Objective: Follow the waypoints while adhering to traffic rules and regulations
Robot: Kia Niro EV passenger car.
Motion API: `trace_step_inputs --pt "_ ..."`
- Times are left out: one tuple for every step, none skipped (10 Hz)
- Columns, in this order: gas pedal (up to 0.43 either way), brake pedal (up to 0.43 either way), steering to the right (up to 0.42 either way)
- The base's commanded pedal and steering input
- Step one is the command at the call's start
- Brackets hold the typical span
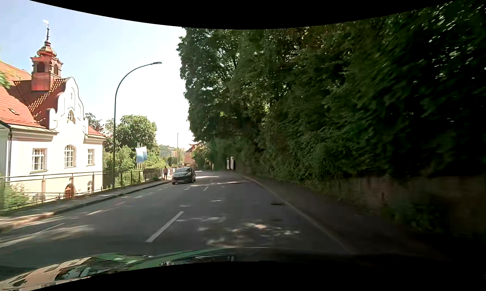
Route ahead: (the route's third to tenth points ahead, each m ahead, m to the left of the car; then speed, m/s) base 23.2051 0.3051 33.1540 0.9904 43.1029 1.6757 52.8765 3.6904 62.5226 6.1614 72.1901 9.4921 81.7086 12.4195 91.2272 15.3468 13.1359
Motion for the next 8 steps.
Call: trace_step_inputs --pt "0.047 0.000 -0.026" --pt "0.047 0.000 -0.026" --pt "0.047 0.000 -0.026" --pt "0.059 0.000 -0.026" --pt "0.059 0.000 -0.026" --pt "0.059 0.000 -0.026" --pt "0.059 0.000 -0.026" --pt "0.059 0.000 -0.026"
